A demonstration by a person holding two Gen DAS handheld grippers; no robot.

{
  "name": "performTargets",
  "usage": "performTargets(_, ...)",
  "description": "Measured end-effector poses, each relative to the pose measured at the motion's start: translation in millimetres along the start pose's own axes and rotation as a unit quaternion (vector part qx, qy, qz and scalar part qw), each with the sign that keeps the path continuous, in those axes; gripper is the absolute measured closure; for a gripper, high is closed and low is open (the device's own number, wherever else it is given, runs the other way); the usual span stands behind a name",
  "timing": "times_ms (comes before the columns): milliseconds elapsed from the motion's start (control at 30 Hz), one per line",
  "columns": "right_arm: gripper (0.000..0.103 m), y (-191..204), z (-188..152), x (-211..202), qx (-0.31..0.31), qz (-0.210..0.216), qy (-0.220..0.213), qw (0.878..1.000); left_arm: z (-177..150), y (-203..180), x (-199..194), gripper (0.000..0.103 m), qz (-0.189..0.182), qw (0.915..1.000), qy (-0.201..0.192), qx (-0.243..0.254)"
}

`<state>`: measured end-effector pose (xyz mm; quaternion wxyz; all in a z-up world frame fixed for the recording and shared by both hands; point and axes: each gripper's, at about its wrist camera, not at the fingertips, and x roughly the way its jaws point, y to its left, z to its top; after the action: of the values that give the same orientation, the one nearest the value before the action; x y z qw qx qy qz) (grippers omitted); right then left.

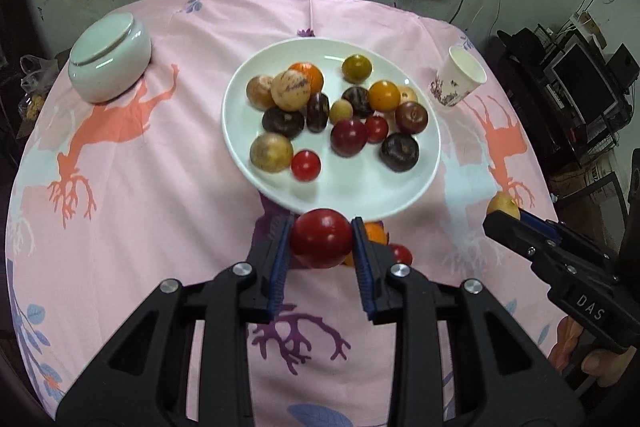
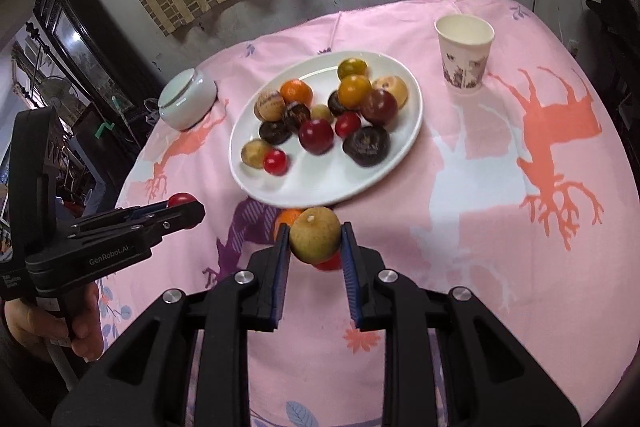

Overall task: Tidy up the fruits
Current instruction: 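Carry the tomato and yellow-green fruit onto the white plate and open both grippers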

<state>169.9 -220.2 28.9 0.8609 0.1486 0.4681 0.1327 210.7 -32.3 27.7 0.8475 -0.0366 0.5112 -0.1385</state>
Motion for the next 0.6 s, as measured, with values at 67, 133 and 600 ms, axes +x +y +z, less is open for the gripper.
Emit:
performTargets(67,0.078,0.5,16.6,4.9,0.003,0.006,-0.009,1.0,14.5,1.7,1.5,0.073,-0.003,0.9999,-0.012,-0.001)
performTargets(133,0.078,0.9,33.4,12.8,0.006,0.011,-0.016,1.0,26.8,5.4,5.1,0.073,-0.006,0.9997,-0.021,-0.009)
performTargets(600,0.077,-11.9,71.3,99.5,0.047,0.006,0.017,0.999,63.0,28.8,84.6,0.073,0.012,0.9988,0.009,-0.046)
